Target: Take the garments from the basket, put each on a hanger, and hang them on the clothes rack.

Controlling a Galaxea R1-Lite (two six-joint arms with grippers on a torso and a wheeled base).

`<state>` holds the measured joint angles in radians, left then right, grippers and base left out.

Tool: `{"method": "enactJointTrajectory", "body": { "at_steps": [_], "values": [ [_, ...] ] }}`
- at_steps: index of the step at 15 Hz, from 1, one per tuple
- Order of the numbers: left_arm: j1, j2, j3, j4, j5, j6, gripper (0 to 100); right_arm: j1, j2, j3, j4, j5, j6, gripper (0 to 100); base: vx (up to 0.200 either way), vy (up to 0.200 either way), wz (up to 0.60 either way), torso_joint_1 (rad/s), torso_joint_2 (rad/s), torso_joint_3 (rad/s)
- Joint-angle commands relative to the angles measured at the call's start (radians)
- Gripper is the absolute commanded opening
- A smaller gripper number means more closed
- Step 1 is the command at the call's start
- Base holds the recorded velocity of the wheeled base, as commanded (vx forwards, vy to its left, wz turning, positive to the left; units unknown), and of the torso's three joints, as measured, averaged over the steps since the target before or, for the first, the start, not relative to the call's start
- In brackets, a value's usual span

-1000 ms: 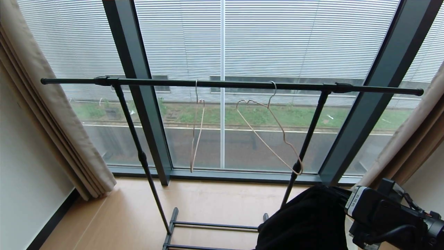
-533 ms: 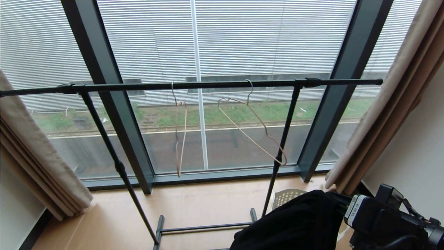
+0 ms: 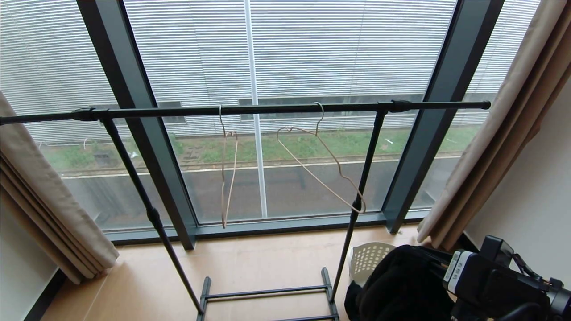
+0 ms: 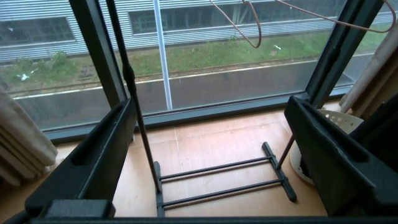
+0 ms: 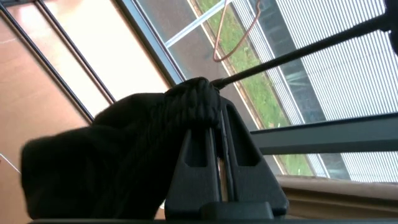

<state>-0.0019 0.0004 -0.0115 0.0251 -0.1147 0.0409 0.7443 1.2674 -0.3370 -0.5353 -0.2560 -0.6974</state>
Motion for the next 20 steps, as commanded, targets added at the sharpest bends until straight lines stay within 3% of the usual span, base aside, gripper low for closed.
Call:
{"method": "enactJointTrajectory", "body": {
  "at_steps": [1,2,3,4,5,7,10,11,13,15,16,18,19,20],
  "values": [
    [0.0,0.0,-0.002,0.006,0.003,0.01,100,0.006,0.012,-0.017,-0.029,0.024,0.004,0,0.0,0.0,0.0,0.0,0.0,0.0],
    [0.002,0.006,-0.005,0.012,0.004,0.034,100,0.009,0.026,-0.034,-0.058,0.026,0.026,0,0.0,0.0,0.0,0.0,0.0,0.0],
    [0.01,0.061,-0.008,0.019,0.004,0.059,100,0.046,0.063,-0.068,-0.097,0.027,0.119,0,0.0,0.0,0.0,0.0,0.0,0.0],
    [0.01,0.061,-0.008,0.019,0.004,0.059,100,0.046,0.063,-0.068,-0.097,0.027,0.119,0,0.0,0.0,0.0,0.0,0.0,0.0],
    [0.013,0.184,-0.045,0.019,-0.011,0.074,100,0.132,0.153,-0.172,-0.149,0.007,0.349,0,0.0,0.0,0.0,0.0,0.0,0.0],
    [0.01,0.363,-0.137,0.001,-0.057,0.067,100,0.136,0.242,-0.292,-0.138,-0.069,0.385,0,0.0,0.0,0.0,0.0,0.0,0.0],
    [-0.003,0.613,-0.305,-0.001,-0.071,0.067,100,0.136,0.366,-0.451,-0.097,-0.089,0.385,0,0.0,0.0,0.0,0.0,0.0,0.0],
    [-0.026,0.747,-0.398,0.001,-0.068,0.06,100,0.136,0.42,-0.588,0.018,-0.126,0.386,0,0.0,0.0,0.0,0.0,0.0,0.0],
    [-0.098,0.872,-0.489,0.006,-0.053,0.007,100,0.136,0.458,-0.726,0.178,-0.131,0.409,0,0.0,0.0,0.0,0.0,0.0,0.0],
    [-0.29,1.049,-0.601,0.004,0.075,-0.165,100,0.136,0.526,-0.909,0.411,-0.137,0.575,0,0.0,0.0,0.0,0.0,0.0,0.0],
    [-0.36,1.118,-0.634,0.001,0.127,-0.21,100,0.138,0.549,-0.981,0.518,-0.138,0.653,0,0.0,0.0,0.0,0.0,0.0,0.0],
    [-0.492,1.242,-0.708,-0.004,0.167,-0.257,100,0.142,0.618,-1.151,0.719,-0.138,0.849,0,0.0,0.0,0.0,0.0,0.0,0.0],
    [-0.492,1.242,-0.708,-0.004,0.167,-0.257,100,0.142,0.618,-1.151,0.719,-0.138,0.849,0,0.0,0.0,0.0,0.0,0.0,0.0],
    [-0.566,1.325,-0.752,-0.005,0.168,-0.288,100,0.142,0.658,-1.257,0.824,-0.14,0.975,0,0.0,0.0,0.0,0.0,0.0,0.0]
  ]
}}
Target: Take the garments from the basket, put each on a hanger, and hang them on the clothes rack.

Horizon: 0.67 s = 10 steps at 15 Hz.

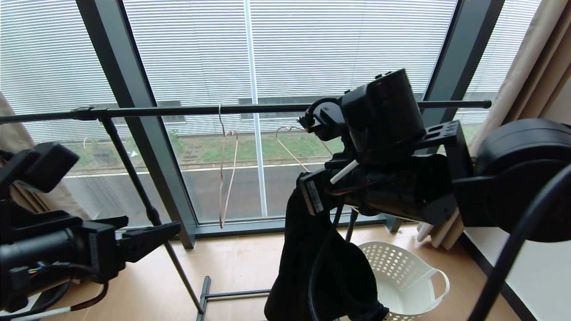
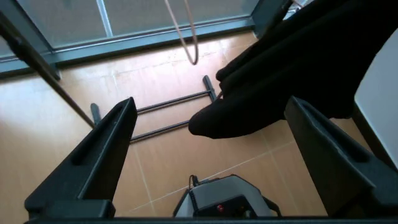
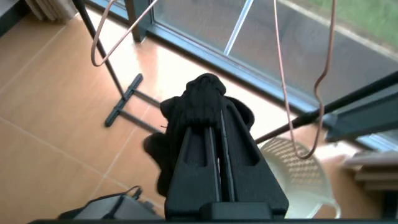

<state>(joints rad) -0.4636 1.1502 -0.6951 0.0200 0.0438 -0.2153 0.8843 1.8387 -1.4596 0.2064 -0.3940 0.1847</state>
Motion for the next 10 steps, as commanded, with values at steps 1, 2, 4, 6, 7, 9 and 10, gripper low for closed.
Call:
{"method": "enactJointTrajectory", "body": {
  "at_steps": [1,2,4,6,7,9,10],
  "values": [
    [-0.122,0.189,-0.075,-0.005,0.008,-0.033,100,0.002,0.093,-0.151,0.088,-0.002,0.121,0,0.0,0.0,0.0,0.0,0.0,0.0],
    [-0.145,0.207,-0.07,-0.035,-0.001,-0.033,100,0.002,0.093,-0.156,0.085,-0.003,0.134,0,0.0,0.0,0.0,0.0,0.0,0.0],
    [-0.21,0.253,-0.069,-0.057,-0.001,-0.033,100,0.019,0.094,-0.165,0.076,-0.003,0.154,0,0.0,0.0,0.0,0.0,0.0,0.0],
    [-0.256,0.29,-0.069,-0.089,0.001,-0.035,100,0.022,0.094,-0.168,0.076,-0.005,0.154,0,0.0,0.0,0.0,0.0,0.0,0.0],
    [-0.274,0.324,-0.069,-0.129,0.002,-0.036,100,0.024,0.094,-0.174,0.074,-0.008,0.154,0,0.0,0.0,0.0,0.0,0.0,0.0],
    [-0.285,0.348,-0.067,-0.143,0.001,-0.041,100,0.027,0.096,-0.183,0.073,-0.022,0.154,0,0.0,0.0,0.0,0.0,0.0,0.0],
    [-0.296,0.352,-0.067,-0.143,-0.001,-0.05,100,0.036,0.094,-0.185,0.073,-0.029,0.154,0,0.0,0.0,0.0,0.0,0.0,0.0]
  ]
}}
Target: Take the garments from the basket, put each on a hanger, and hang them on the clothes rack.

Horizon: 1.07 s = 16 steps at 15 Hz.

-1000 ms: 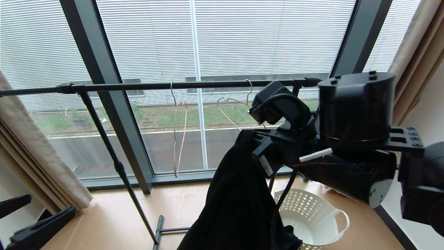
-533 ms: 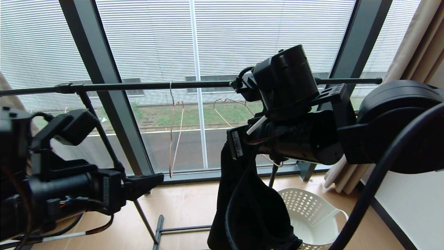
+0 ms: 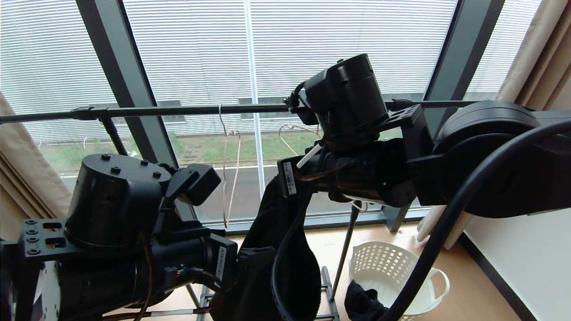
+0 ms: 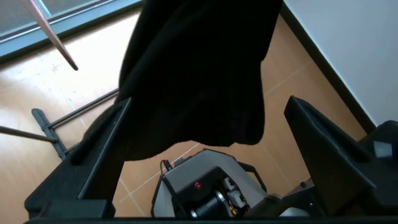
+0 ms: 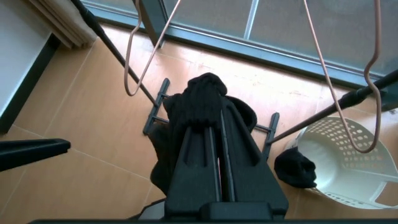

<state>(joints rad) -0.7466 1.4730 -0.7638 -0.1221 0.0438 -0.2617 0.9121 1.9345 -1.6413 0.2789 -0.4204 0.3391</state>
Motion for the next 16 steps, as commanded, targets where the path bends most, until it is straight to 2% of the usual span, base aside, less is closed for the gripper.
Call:
{"method": "enactJointTrajectory", "body": {
  "at_steps": [1,6,8,14,16],
  "values": [
    [-0.027,0.029,0.003,-0.008,-0.002,-0.01,100,0.01,-0.002,-0.003,0.0,-0.008,0.0,0,0.0,0.0,0.0,0.0,0.0,0.0],
    [-0.069,0.118,-0.005,-0.099,-0.001,-0.008,100,0.036,0.008,-0.022,0.002,-0.031,0.0,0,0.0,0.0,0.0,0.0,0.0,0.0],
    [-0.071,0.159,-0.006,-0.151,0.004,-0.008,100,0.036,0.017,-0.022,-0.001,-0.084,0.0,0,0.0,0.0,0.0,0.0,0.0,0.0],
    [-0.073,0.204,-0.026,-0.168,0.008,-0.011,100,0.036,0.017,-0.028,-0.001,-0.139,0.024,0,0.0,0.0,0.0,0.0,0.0,0.0],
    [-0.066,0.242,-0.029,-0.168,0.039,-0.013,100,0.037,0.015,-0.028,-0.001,-0.15,0.043,0,0.0,0.0,0.0,0.0,0.0,0.0]
  ]
}}
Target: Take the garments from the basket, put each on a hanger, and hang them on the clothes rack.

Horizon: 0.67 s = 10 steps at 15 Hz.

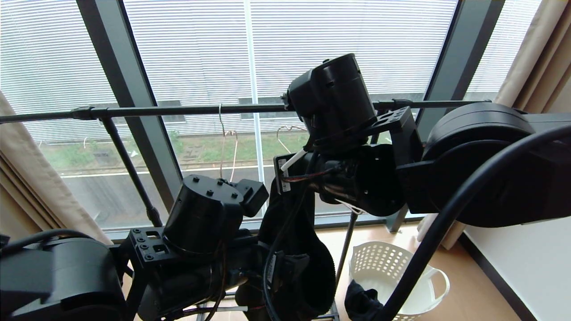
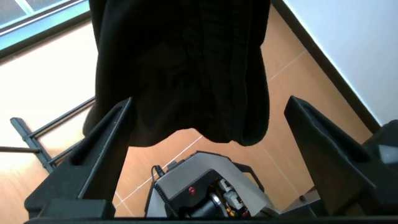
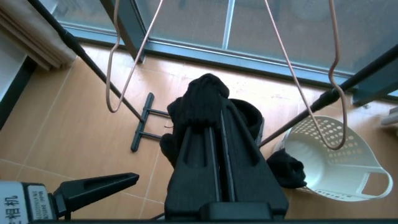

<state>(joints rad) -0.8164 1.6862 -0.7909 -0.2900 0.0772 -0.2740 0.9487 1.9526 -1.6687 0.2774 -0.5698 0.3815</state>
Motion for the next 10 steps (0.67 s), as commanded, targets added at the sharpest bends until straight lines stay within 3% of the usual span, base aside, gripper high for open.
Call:
{"method": "enactJointTrajectory", "body": {
  "at_steps": [1,3,10],
  "values": [
    [0.011,0.047,-0.004,0.0,0.022,-0.001,100,0.001,-0.004,0.0,0.0,-0.001,0.0,0,0.0,0.0,0.0,0.0,0.0,0.0],
    [0.039,0.099,-0.007,0.0,0.056,-0.001,100,0.001,-0.018,0.0,0.0,-0.001,0.002,0,0.0,0.0,0.0,0.0,0.0,0.0],
    [0.071,0.139,0.05,0.002,0.059,0.001,100,-0.002,-0.064,0.003,0.0,-0.009,0.016,0,0.0,0.0,0.0,0.0,0.0,0.0]
  ]
}}
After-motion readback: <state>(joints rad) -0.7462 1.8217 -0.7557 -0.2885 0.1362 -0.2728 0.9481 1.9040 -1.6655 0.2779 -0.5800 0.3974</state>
